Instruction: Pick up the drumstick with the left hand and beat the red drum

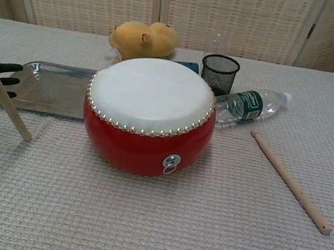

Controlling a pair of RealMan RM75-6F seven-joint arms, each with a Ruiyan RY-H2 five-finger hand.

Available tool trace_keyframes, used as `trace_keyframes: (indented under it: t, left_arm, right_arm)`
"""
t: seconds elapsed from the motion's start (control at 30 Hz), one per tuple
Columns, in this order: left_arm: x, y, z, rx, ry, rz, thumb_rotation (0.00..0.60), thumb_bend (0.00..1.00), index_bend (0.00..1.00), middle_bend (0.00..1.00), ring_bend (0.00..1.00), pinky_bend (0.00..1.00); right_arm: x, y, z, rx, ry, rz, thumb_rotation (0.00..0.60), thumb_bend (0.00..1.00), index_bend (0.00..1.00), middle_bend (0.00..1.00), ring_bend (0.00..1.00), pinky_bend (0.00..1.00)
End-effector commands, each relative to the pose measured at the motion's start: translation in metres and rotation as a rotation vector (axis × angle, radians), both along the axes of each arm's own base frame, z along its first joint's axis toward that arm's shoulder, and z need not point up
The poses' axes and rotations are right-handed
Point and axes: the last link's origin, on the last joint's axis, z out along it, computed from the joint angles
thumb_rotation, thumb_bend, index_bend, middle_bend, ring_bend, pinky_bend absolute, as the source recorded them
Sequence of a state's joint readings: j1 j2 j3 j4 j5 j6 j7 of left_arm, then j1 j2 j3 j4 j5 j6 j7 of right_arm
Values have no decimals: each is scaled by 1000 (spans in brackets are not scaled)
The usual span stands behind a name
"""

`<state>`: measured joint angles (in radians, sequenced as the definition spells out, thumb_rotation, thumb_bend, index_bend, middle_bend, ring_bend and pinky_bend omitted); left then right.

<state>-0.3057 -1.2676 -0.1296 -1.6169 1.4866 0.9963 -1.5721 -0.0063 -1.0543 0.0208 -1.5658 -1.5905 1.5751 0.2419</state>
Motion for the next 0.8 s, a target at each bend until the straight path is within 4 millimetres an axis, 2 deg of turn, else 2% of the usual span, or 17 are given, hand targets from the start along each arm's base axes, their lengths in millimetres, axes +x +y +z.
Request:
trace_keyframes:
  t: [0.03, 0.4, 0.67, 0.8]
  left_arm:
    - [-19, 4, 7, -139, -204, 6, 600, 412, 526, 257, 126, 104]
    - [-44, 12, -11, -252, -345, 41, 600, 411, 524, 256, 130, 116]
    - [-51, 16, -15, -238, -362, 67, 600, 410, 477, 348, 267, 259]
    - [-50, 16, -18, -212, -356, 44, 600, 412, 449, 369, 283, 284]
  right_arm:
    - [0, 0, -1, 1, 1, -1, 600, 85, 42, 126, 0, 39]
    - [1, 0, -1, 3, 4, -10, 600, 86, 42, 126, 0, 39]
    - [1, 0, -1, 2, 6, -12, 600, 86, 43, 126, 0, 39]
    - [1, 0, -1, 2, 7, -13, 600, 86, 43, 126, 0, 39]
